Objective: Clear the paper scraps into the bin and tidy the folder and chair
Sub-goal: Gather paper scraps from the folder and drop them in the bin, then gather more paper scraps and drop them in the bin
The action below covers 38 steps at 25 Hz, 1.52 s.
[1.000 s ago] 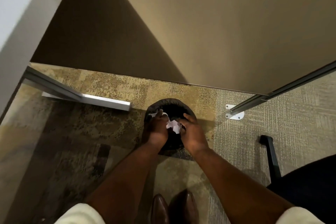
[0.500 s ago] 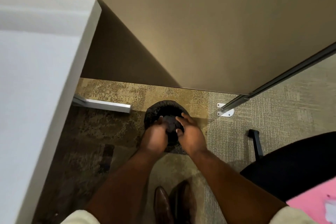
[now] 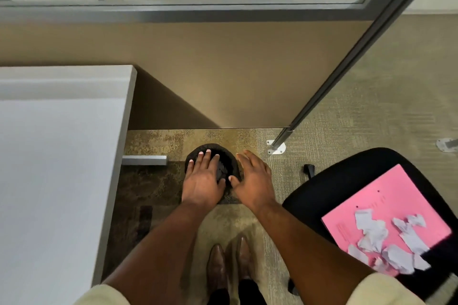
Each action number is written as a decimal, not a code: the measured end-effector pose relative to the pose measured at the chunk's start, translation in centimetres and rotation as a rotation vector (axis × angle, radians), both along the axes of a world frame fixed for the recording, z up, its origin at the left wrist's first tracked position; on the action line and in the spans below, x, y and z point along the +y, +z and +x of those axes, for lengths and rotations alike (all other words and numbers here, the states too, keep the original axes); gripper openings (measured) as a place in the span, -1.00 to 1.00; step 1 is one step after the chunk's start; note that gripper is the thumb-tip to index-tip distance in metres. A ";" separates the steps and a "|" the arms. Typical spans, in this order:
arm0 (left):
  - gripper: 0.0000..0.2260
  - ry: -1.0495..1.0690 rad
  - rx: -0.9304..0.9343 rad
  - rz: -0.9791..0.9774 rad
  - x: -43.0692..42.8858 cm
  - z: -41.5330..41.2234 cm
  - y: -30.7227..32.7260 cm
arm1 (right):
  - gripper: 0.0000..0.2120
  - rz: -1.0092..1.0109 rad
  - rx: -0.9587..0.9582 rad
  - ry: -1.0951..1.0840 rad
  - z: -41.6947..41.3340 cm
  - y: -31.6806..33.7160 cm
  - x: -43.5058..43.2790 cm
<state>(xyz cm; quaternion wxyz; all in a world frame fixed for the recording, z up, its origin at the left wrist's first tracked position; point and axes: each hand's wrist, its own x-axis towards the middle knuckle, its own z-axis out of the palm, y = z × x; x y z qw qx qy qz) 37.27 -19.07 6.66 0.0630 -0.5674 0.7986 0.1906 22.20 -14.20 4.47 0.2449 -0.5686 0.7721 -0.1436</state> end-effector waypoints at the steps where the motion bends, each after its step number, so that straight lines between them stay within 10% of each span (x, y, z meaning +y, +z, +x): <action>1: -0.33 -0.014 -0.001 -0.007 0.5 -0.2 1.3 | -0.34 -0.012 0.008 -0.017 -0.3 1.4 0.7; 16: -0.31 -0.269 0.019 -0.084 6.2 -3.0 14.7 | -0.32 -0.122 0.050 -0.295 -3.1 14.5 9.8; 38: -0.26 -0.719 0.033 -0.046 14.1 -22.1 12.9 | -0.28 -0.055 -0.008 -0.827 -17.0 13.2 24.9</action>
